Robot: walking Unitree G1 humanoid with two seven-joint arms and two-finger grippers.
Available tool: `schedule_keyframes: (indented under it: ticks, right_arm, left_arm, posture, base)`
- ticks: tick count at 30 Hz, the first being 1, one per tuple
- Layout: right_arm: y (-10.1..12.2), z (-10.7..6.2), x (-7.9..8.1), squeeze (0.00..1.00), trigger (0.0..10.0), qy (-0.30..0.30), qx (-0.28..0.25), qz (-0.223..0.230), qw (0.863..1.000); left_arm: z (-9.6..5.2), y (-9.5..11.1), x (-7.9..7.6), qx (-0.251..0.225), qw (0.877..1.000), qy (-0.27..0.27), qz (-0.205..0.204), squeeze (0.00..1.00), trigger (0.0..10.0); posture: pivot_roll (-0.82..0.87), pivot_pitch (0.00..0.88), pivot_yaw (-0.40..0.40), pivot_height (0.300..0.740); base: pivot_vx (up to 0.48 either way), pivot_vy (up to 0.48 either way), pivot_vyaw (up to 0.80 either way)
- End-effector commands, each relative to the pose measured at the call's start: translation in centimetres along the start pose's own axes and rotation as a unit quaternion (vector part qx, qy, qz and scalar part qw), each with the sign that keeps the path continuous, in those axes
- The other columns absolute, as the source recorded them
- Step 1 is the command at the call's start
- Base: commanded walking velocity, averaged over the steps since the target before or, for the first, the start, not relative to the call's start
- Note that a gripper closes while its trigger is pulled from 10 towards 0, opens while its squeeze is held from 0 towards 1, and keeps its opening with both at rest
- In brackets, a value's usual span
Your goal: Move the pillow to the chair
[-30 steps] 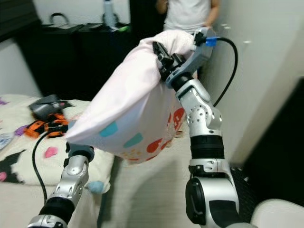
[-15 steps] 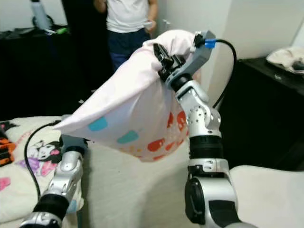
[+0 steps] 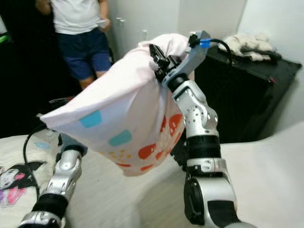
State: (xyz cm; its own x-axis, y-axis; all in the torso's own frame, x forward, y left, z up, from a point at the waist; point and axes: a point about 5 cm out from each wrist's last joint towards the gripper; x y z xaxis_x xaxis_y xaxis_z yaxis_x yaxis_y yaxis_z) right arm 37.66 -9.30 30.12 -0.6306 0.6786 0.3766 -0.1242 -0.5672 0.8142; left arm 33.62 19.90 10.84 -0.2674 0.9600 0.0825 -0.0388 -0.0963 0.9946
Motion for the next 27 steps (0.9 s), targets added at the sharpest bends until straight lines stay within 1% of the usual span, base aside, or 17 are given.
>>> schedule_keyframes:
  ticks: [1, 15, 27]
  right_arm:
    - [2.1, 0.4, 1.0, 0.00, 0.0, 0.024, -0.047, -0.014, 0.998]
    - [1.8, 0.5, 0.9, 0.00, 0.0, 0.019, -0.045, -0.013, 0.999]
    - [1.7, 0.7, 1.0, 0.00, 0.0, 0.025, -0.045, -0.014, 0.999]
  left_arm:
    - [0.1, 0.1, 0.2, 0.001, 1.000, 0.000, 0.003, 0.00, 10.0]
    - [0.4, 0.7, 0.7, -0.009, 1.000, 0.002, 0.005, 0.00, 10.0]
    - [0.7, 1.2, 0.4, -0.014, 1.000, -0.007, 0.007, 0.00, 10.0]
  posture:
    - [-0.06, 0.000, -0.008, 0.740]
    - [-0.05, 0.000, -0.003, 0.740]
    - [-0.05, 0.000, 0.001, 0.740]
  base:
    - [0.000, 0.000, -0.80]
    - [0.000, 0.000, -0.80]
    - [0.000, 0.000, -0.80]
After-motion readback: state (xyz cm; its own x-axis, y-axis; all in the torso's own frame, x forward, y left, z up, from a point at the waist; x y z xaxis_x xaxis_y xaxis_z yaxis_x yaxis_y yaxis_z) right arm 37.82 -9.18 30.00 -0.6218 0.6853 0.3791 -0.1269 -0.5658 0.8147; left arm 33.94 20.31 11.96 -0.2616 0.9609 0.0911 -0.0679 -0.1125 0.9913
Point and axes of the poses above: a point about 5 cm out from each wrist's last joint towards the gripper, its own z axis pointing out of the wrist towards the gripper, its own y axis along the axis of the wrist's last joint, x = y × z, and after that the axes turned 2 degrees about -z, right-handed
